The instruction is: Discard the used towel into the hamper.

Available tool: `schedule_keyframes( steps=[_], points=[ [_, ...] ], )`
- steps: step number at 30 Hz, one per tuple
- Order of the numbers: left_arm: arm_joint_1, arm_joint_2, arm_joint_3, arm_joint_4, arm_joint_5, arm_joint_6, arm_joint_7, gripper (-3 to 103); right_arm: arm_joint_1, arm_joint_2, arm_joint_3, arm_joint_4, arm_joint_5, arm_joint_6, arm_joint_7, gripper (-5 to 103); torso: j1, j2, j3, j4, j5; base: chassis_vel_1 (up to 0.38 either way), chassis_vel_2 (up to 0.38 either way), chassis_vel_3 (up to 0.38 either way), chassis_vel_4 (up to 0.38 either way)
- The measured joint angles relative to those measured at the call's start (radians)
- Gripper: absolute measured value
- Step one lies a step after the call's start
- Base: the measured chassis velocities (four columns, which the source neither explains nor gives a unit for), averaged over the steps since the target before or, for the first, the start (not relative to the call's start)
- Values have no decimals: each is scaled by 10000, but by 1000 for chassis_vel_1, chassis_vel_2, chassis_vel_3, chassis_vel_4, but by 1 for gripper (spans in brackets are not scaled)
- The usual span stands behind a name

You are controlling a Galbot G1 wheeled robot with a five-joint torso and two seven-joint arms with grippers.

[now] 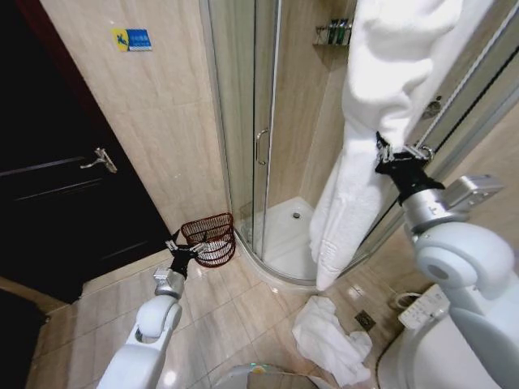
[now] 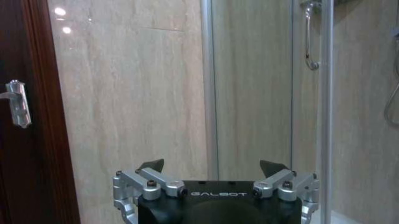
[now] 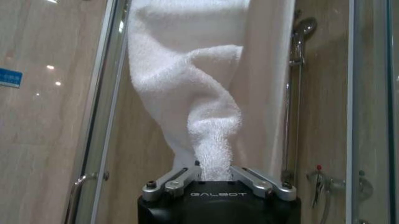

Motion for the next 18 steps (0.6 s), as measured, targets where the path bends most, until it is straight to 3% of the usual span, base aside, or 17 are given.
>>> schedule_keyframes(
  steps=[12, 15, 18],
  points=[
    [53, 18, -94, 0, -13, -89, 14, 100, -1181, 550, 168, 328, -826, 243, -201, 5, 0, 0, -1, -1, 1, 0, 0, 0, 0],
    [61, 17, -104, 0, -16, -106, 16, 100, -1458, 813, 179, 376, -1059, 300, -253, 5, 0, 0, 0, 0, 1, 0, 0, 0, 0],
    [47, 15, -111, 1, -44, -125, 22, 100, -2210, 1555, 224, 360, -1820, 491, -502, 5, 0, 0, 0, -1, 3, 0, 0, 0, 0]
  ],
)
